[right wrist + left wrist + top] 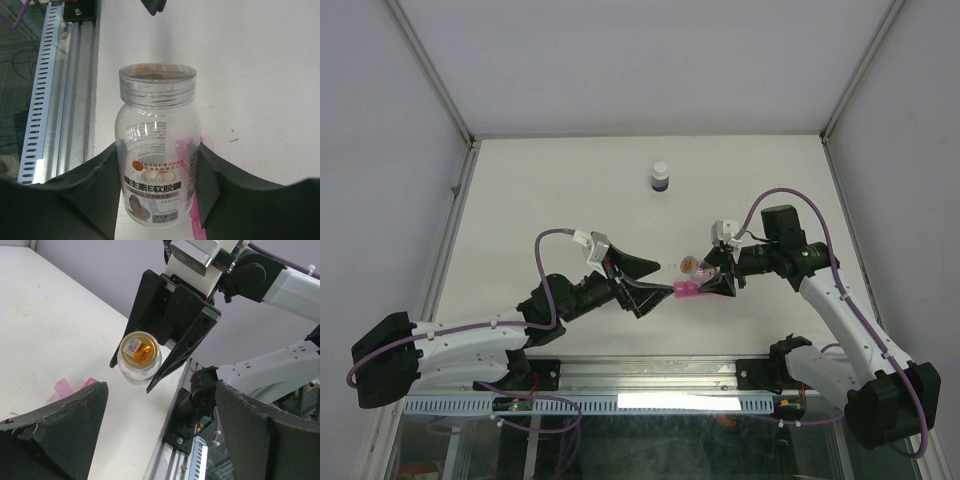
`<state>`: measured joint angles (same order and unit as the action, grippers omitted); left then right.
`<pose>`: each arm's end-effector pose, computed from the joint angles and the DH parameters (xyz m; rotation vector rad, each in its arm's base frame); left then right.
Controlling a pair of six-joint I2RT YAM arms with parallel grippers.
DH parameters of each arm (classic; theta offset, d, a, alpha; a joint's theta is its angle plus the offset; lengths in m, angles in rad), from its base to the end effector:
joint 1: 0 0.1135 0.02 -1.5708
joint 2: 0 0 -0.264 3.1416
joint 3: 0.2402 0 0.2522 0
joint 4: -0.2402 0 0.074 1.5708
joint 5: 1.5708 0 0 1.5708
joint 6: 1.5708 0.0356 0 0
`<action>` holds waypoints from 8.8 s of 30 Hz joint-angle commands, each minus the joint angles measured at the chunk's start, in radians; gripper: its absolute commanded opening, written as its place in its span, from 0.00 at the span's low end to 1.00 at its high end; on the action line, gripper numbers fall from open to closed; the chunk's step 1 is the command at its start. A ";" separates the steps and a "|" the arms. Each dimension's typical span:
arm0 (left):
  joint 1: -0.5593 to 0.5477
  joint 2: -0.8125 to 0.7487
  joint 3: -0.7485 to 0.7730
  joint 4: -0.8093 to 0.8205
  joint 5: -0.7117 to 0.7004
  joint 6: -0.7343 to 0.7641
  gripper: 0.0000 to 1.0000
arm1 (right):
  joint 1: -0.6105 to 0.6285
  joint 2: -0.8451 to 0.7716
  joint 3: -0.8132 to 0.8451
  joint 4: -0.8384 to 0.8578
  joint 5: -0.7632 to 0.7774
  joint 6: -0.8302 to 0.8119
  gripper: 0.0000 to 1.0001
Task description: Sort the pills into containers
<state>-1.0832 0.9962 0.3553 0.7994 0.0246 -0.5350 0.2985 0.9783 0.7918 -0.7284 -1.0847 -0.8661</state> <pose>0.1009 -0.1921 0.2540 0.4428 1.4920 -1.3336 0.1625 0.0829 0.2742 -1.4782 1.4808 0.9905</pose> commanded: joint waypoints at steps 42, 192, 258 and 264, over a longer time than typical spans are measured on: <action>-0.025 0.218 0.443 -0.447 -0.058 0.032 0.68 | -0.003 -0.021 0.030 0.023 0.008 -0.016 0.00; -0.089 0.235 0.317 -0.183 0.021 0.284 0.10 | 0.013 -0.016 0.015 0.002 0.011 -0.059 0.00; 0.038 0.197 0.305 -0.418 -0.132 0.102 0.00 | -0.045 -0.048 0.029 0.010 -0.023 -0.013 1.00; 0.141 0.174 0.340 -0.600 -0.206 0.144 0.00 | -0.073 -0.083 0.020 0.033 -0.021 0.005 1.00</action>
<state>-0.9947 1.2121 0.6647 0.3099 -0.1059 -0.4465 0.2424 0.9257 0.7906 -0.7418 -1.0657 -0.8864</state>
